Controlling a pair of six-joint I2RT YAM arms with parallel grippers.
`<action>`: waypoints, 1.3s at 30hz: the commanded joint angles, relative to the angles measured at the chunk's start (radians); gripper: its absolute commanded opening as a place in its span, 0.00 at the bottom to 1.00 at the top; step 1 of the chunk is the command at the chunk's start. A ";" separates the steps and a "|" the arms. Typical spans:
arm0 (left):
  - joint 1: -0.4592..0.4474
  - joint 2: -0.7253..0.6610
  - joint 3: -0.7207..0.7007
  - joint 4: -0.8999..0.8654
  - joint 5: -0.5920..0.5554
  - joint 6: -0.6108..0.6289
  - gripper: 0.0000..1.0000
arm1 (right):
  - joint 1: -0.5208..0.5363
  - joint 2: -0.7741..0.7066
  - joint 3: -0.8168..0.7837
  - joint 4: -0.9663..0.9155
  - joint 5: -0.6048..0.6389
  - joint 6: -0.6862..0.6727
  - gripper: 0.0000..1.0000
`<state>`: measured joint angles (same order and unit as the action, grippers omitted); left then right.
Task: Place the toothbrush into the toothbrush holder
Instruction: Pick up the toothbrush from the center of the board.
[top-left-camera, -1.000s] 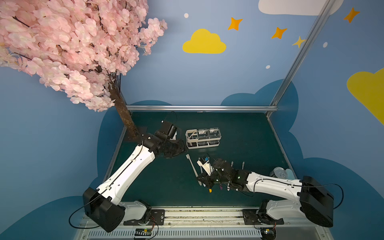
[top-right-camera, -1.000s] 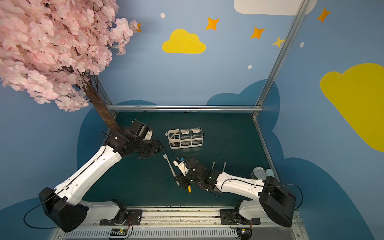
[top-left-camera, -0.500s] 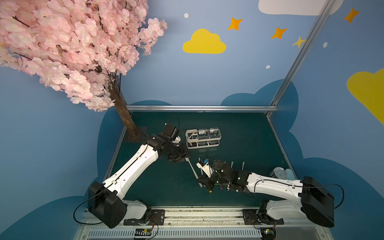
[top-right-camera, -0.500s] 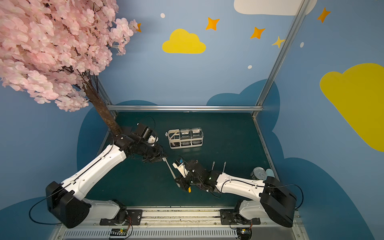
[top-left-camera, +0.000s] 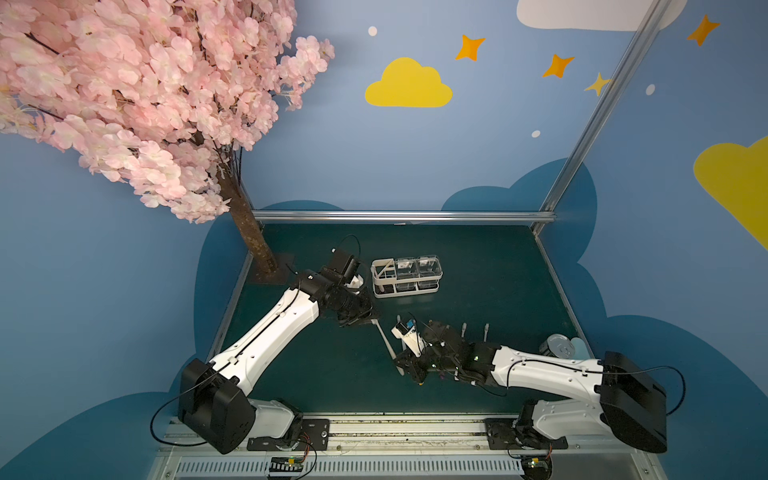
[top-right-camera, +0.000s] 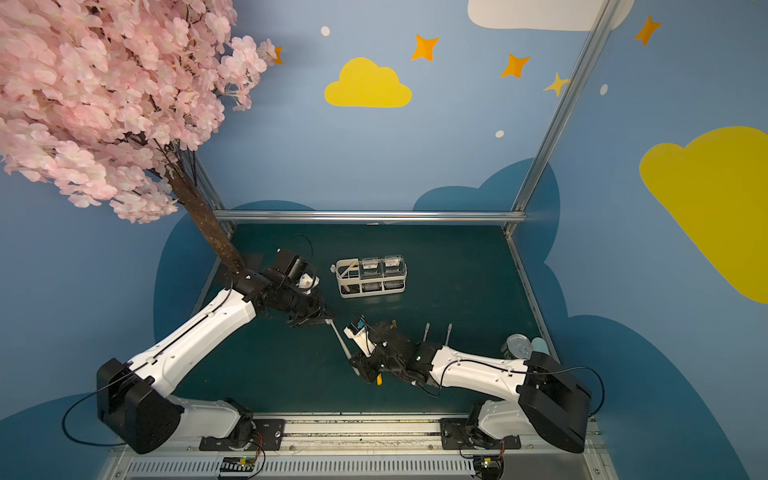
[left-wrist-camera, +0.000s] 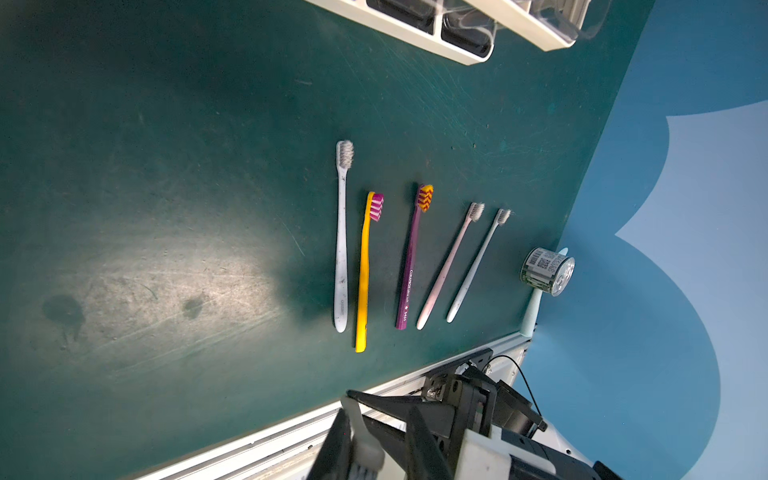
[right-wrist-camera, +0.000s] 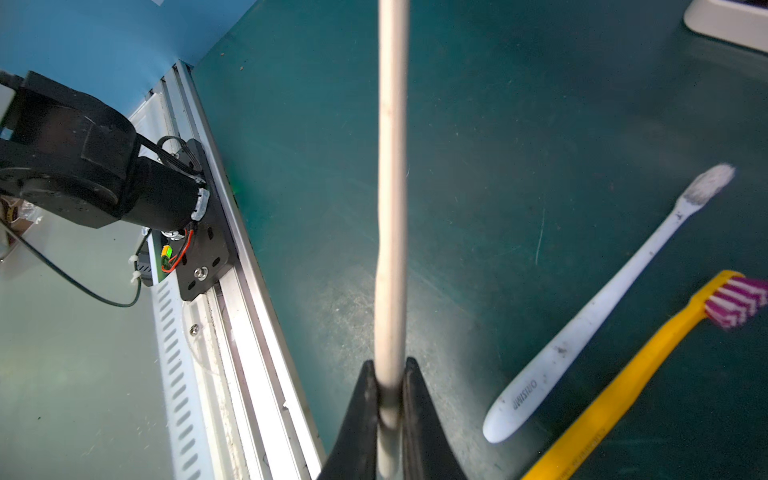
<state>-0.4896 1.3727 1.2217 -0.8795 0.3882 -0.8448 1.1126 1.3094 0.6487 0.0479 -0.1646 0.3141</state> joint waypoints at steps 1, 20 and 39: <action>0.008 0.002 -0.010 0.001 0.014 0.010 0.23 | 0.010 0.010 0.019 0.010 0.019 -0.002 0.00; 0.017 0.024 -0.030 0.014 0.073 0.009 0.11 | 0.014 -0.013 0.011 0.029 0.028 0.008 0.00; 0.029 0.040 0.025 -0.029 -0.024 0.088 0.02 | 0.012 -0.094 -0.008 -0.025 0.090 0.010 0.38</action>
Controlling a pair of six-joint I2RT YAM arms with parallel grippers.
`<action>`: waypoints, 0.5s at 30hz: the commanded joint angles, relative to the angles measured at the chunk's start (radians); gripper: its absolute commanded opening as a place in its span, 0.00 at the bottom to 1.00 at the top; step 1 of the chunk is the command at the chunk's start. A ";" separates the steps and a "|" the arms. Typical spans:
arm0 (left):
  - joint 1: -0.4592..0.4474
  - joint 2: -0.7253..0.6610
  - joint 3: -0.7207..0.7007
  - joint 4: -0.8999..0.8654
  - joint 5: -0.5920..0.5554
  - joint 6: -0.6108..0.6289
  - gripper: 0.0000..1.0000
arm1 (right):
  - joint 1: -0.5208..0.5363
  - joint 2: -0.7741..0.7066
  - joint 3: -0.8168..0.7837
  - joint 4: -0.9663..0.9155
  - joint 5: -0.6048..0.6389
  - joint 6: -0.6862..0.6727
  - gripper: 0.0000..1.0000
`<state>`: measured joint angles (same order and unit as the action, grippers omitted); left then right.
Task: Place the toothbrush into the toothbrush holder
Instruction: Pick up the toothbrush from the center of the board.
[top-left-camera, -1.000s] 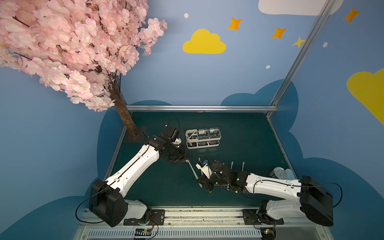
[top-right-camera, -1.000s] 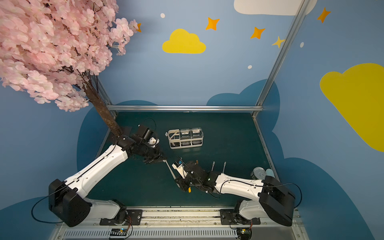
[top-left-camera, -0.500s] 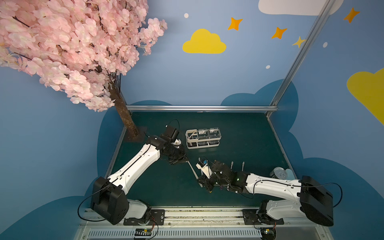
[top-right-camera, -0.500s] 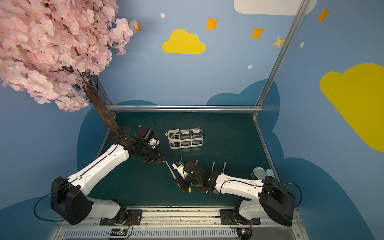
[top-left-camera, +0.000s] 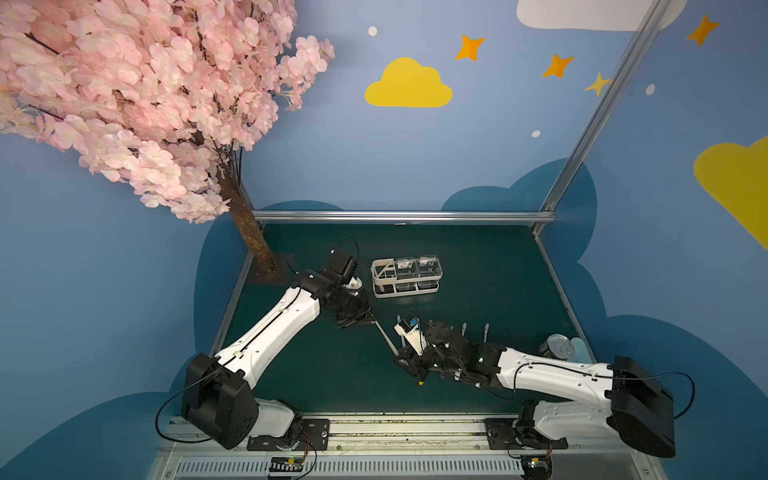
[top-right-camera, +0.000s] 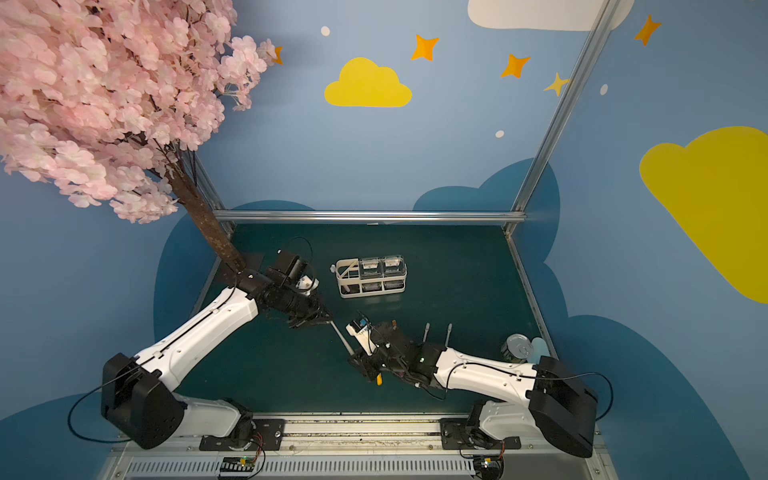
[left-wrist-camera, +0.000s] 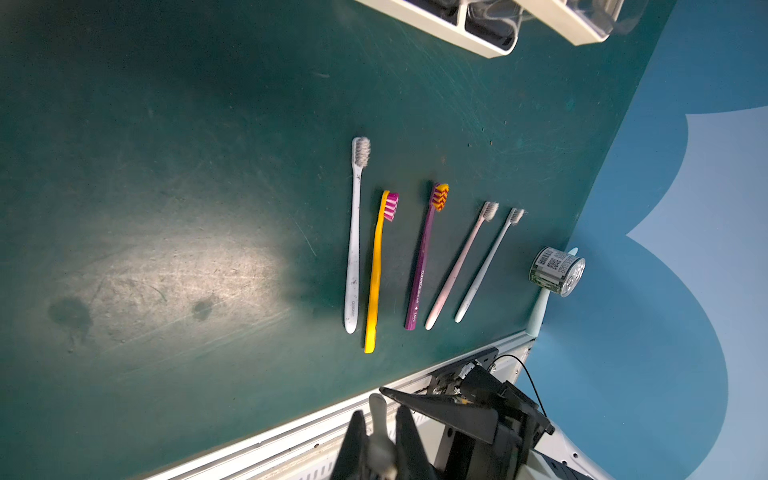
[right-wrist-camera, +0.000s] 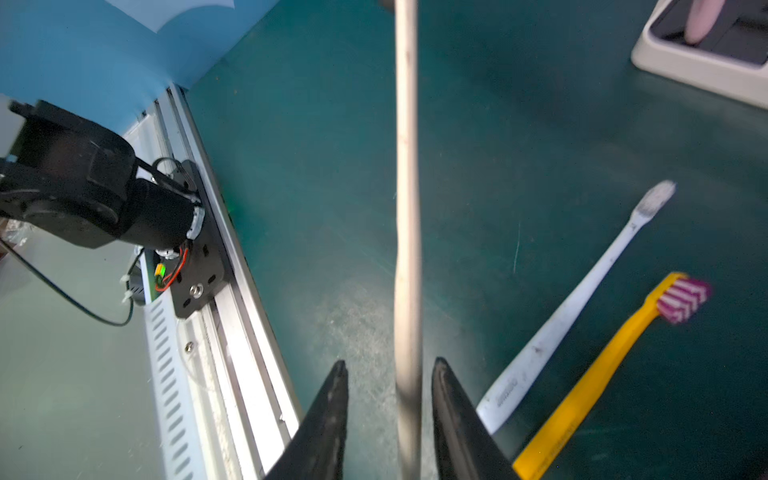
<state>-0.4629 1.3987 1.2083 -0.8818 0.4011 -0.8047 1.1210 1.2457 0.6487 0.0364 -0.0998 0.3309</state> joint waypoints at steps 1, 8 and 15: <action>0.002 0.018 0.047 -0.039 -0.058 0.062 0.02 | 0.004 -0.040 -0.006 -0.027 0.033 -0.009 0.40; 0.000 0.036 0.168 -0.104 -0.288 0.193 0.02 | 0.000 -0.202 -0.018 -0.128 0.177 0.007 0.61; -0.035 0.007 0.296 -0.068 -0.468 0.232 0.02 | -0.066 -0.377 -0.124 -0.104 0.279 -0.021 0.77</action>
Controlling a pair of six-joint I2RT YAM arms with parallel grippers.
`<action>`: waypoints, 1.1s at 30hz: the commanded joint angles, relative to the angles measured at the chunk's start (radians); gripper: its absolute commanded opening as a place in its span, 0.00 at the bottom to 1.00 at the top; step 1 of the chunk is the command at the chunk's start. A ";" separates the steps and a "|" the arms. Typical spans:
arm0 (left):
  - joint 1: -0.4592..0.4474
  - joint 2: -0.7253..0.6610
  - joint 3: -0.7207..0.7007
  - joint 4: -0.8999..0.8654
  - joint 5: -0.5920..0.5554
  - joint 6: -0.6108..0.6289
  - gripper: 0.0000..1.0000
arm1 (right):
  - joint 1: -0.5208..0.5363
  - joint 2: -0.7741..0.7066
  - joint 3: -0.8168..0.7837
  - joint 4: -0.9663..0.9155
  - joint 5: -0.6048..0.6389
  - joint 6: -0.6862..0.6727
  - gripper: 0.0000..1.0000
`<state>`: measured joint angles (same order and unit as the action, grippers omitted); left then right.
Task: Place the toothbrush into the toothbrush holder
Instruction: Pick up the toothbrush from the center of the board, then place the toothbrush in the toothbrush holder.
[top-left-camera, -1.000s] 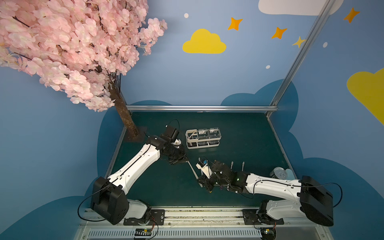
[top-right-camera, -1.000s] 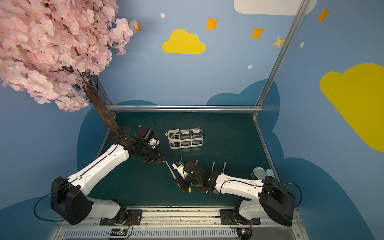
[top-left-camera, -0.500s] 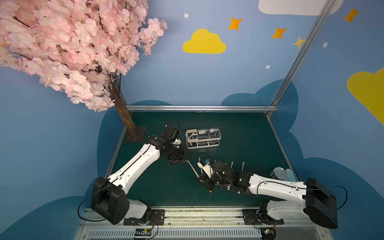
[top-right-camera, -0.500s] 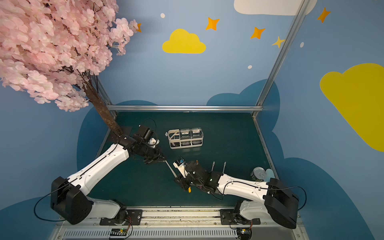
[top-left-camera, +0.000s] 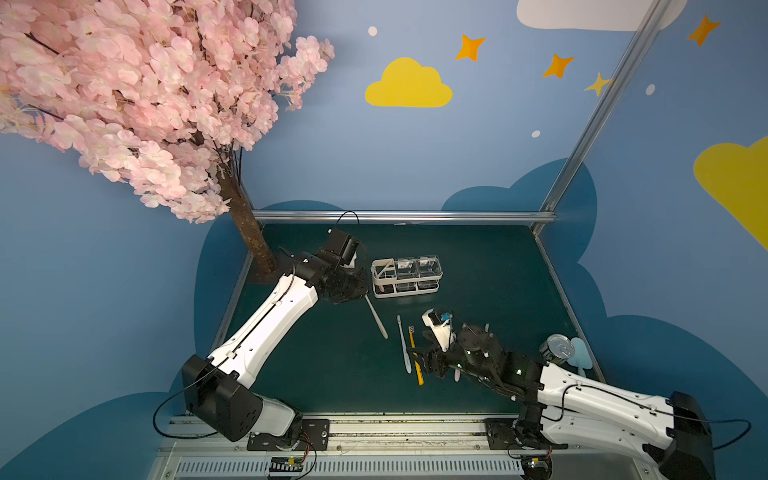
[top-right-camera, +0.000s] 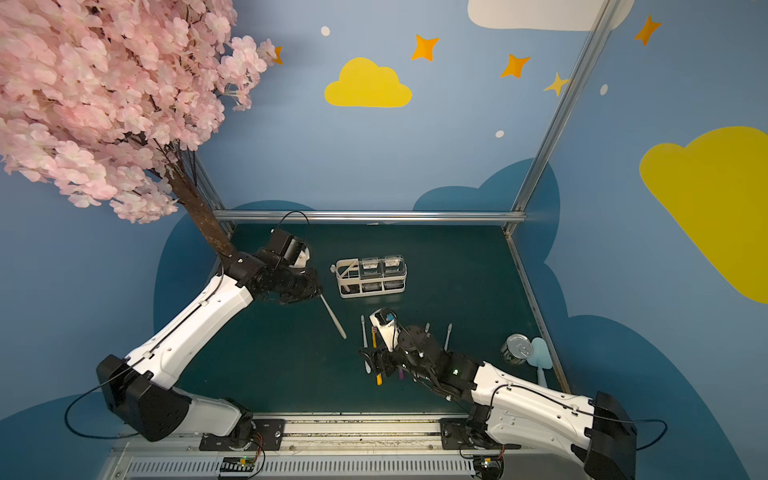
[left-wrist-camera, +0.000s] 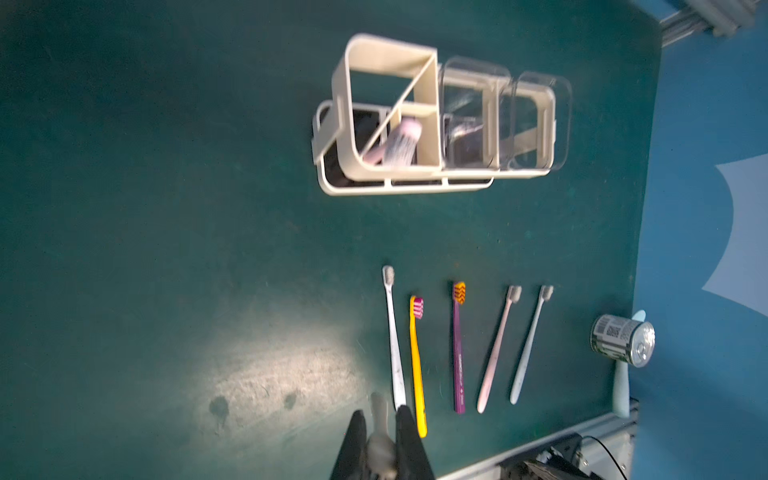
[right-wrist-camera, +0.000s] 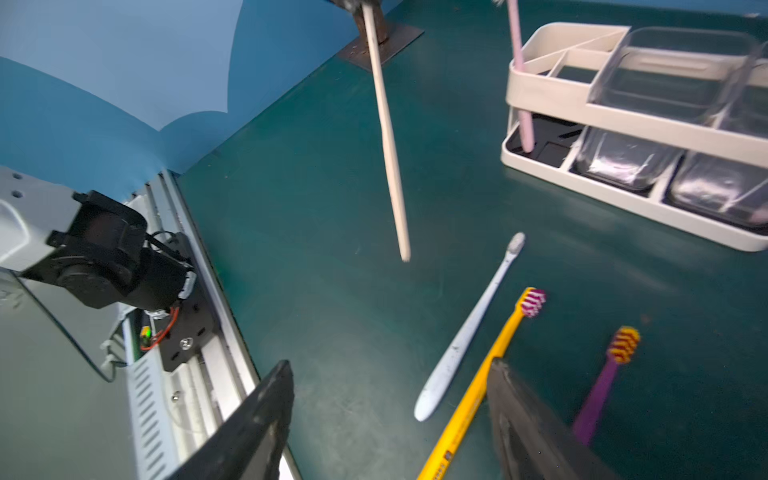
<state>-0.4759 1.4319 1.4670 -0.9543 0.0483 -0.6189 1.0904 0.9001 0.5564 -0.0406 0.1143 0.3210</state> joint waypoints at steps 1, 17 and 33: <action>-0.034 -0.033 0.049 0.017 -0.139 0.052 0.02 | -0.053 -0.043 -0.038 -0.036 0.062 -0.004 0.79; -0.147 0.029 0.228 0.220 -0.381 0.252 0.02 | -0.237 -0.080 -0.097 -0.060 -0.009 0.029 0.83; -0.150 0.247 0.287 0.456 -0.436 0.347 0.02 | -0.259 -0.258 -0.190 -0.057 -0.014 0.028 0.84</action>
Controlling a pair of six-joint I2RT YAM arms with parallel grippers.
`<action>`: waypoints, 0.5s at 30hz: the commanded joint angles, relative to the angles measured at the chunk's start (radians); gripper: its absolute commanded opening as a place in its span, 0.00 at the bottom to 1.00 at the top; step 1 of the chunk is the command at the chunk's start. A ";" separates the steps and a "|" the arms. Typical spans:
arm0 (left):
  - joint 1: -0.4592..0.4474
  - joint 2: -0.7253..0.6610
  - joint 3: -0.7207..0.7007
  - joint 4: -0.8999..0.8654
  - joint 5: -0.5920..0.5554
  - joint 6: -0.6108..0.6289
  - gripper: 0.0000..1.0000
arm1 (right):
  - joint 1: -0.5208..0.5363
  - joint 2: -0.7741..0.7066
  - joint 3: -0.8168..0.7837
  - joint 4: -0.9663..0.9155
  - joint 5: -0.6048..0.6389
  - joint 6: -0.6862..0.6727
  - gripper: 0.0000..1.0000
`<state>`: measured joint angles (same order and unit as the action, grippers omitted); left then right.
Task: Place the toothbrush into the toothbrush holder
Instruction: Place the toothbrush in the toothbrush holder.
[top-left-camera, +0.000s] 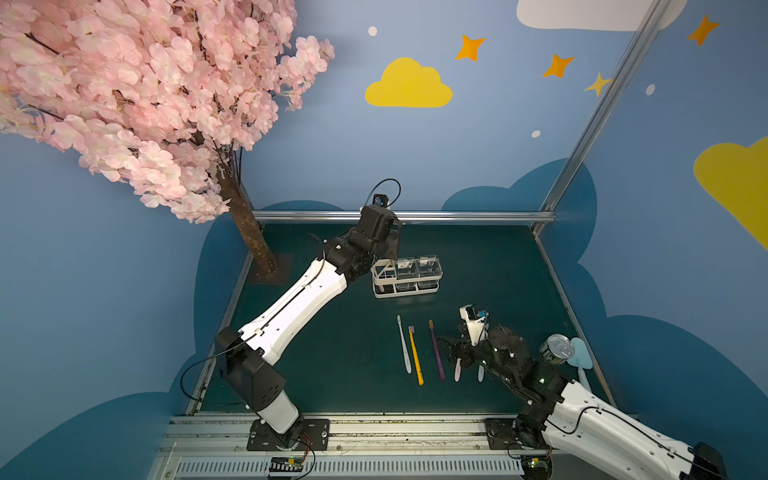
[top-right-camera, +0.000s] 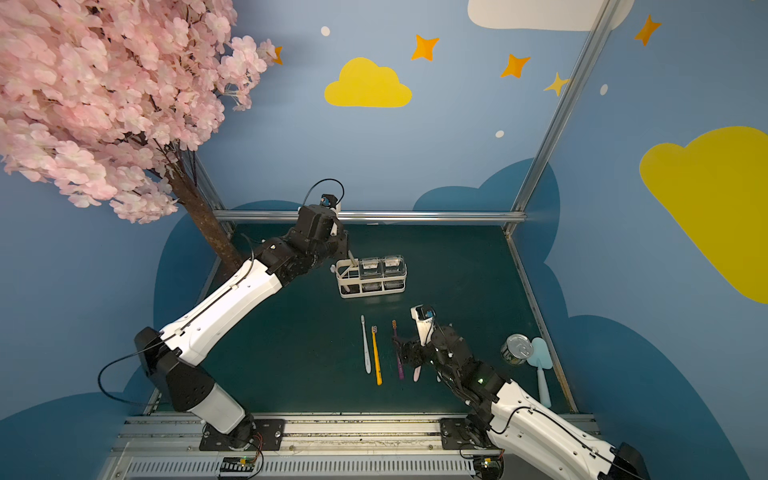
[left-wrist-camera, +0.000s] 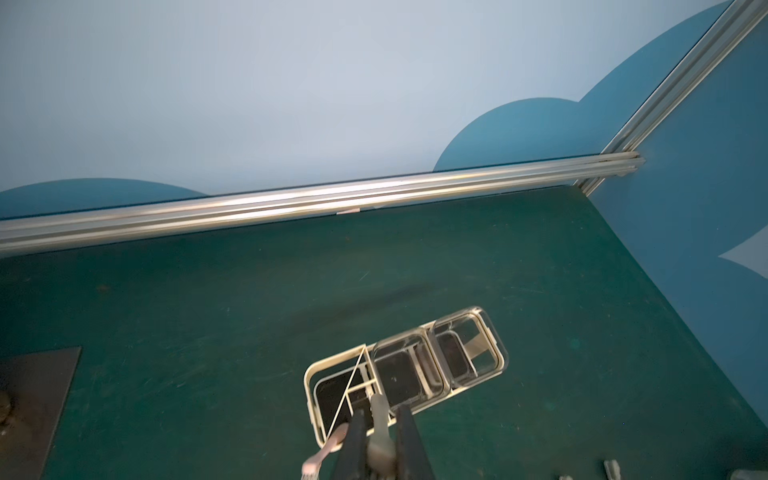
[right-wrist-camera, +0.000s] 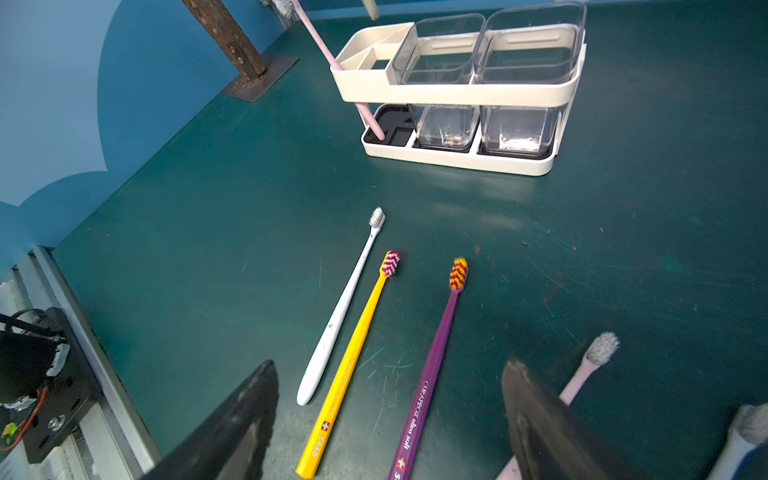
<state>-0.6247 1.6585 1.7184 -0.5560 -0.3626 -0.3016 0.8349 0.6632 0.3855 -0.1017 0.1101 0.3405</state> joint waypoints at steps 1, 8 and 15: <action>0.001 0.038 0.047 0.059 -0.026 0.031 0.02 | -0.003 -0.028 -0.024 0.009 -0.012 0.008 0.84; 0.003 0.089 0.083 0.077 -0.058 0.058 0.02 | -0.005 -0.035 -0.030 0.022 -0.038 0.000 0.84; 0.008 0.098 0.077 0.071 -0.047 0.056 0.02 | -0.005 -0.006 -0.026 0.039 -0.059 -0.006 0.84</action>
<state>-0.6205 1.7496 1.7725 -0.4995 -0.4034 -0.2539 0.8333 0.6529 0.3588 -0.0875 0.0677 0.3389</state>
